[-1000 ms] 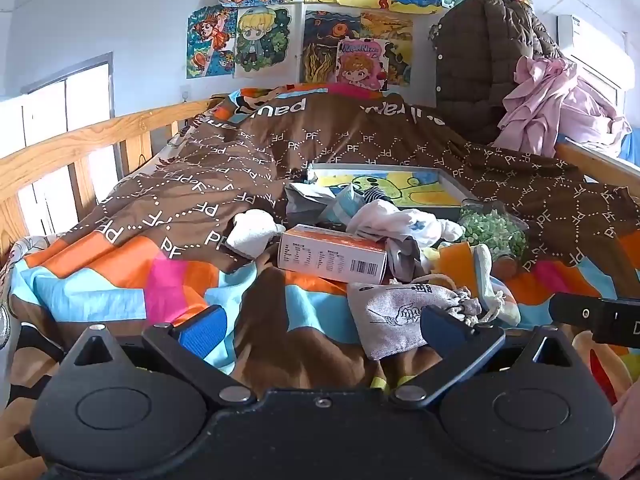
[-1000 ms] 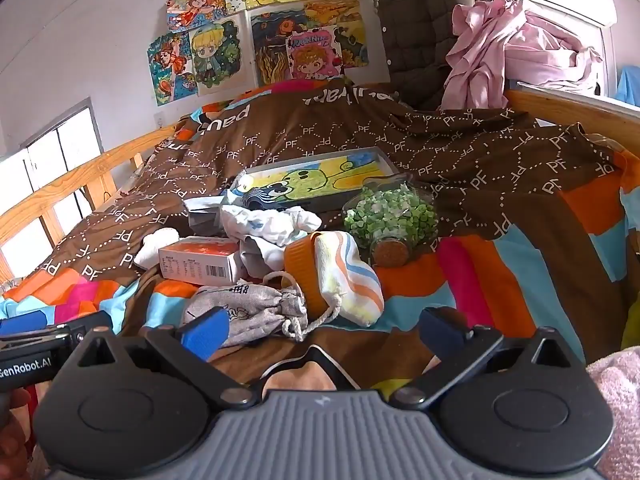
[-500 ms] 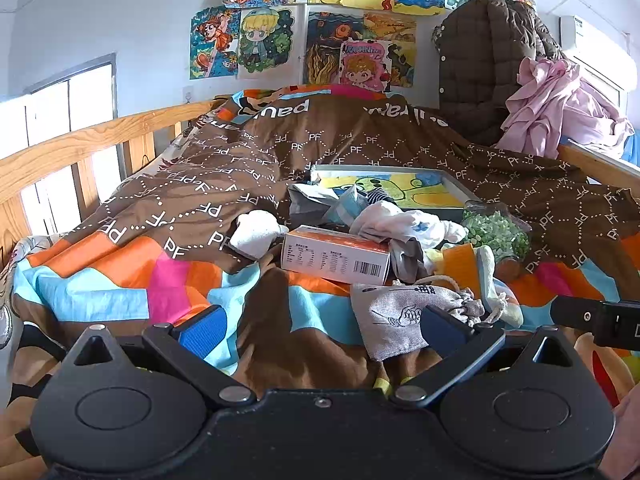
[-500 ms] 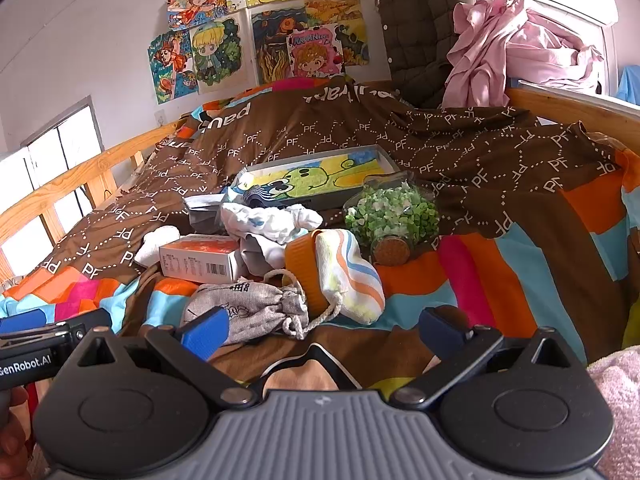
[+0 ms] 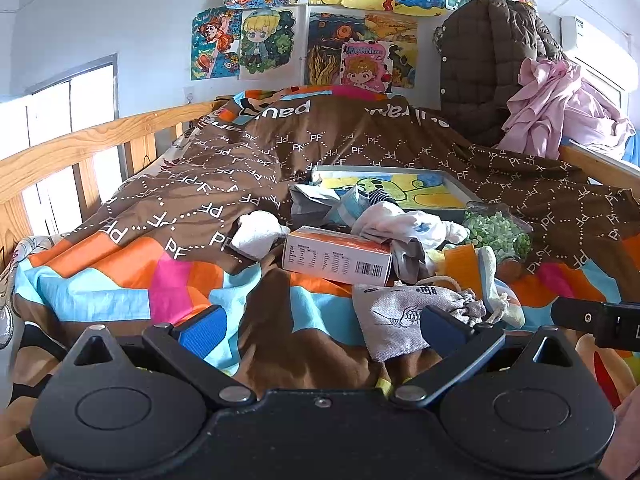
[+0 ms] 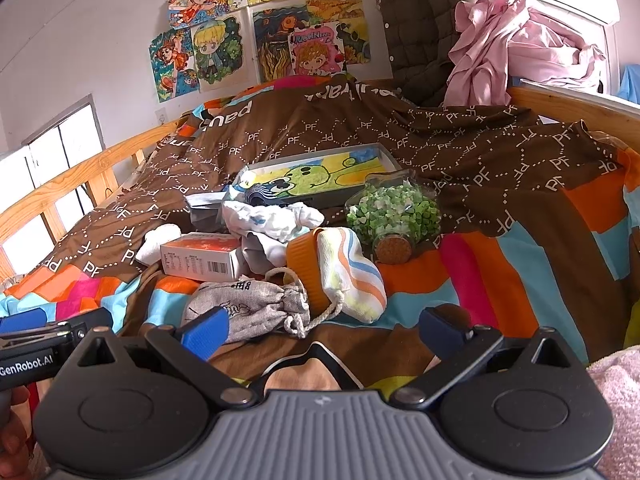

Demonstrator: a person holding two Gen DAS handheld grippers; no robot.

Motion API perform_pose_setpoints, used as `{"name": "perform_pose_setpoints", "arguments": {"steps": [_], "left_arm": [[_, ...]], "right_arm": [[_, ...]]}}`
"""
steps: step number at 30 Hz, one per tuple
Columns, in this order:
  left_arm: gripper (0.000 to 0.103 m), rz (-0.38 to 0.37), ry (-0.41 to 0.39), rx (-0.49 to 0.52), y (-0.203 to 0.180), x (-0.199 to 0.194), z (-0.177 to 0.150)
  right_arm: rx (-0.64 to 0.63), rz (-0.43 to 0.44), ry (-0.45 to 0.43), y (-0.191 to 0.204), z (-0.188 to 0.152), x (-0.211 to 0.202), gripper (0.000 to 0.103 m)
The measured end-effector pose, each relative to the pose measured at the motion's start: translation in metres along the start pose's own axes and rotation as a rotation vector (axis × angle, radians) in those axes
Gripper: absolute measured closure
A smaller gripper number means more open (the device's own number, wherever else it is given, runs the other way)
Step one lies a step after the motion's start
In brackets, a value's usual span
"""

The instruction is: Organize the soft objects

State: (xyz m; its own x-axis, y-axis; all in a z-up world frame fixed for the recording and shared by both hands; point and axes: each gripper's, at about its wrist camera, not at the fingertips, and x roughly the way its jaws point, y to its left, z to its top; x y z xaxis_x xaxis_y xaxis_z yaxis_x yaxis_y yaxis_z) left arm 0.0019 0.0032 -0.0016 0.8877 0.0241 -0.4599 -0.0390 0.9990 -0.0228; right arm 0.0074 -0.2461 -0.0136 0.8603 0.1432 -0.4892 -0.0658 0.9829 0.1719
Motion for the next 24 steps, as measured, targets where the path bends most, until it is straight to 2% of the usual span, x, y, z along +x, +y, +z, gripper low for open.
{"name": "perform_pose_setpoints", "arguments": {"steps": [24], "left_arm": [[0.001, 0.001, 0.001, 0.002, 0.0032, 0.0019, -0.0023]], "right_arm": [[-0.006, 0.008, 0.010, 0.0016, -0.0012, 0.0024, 0.000]]}}
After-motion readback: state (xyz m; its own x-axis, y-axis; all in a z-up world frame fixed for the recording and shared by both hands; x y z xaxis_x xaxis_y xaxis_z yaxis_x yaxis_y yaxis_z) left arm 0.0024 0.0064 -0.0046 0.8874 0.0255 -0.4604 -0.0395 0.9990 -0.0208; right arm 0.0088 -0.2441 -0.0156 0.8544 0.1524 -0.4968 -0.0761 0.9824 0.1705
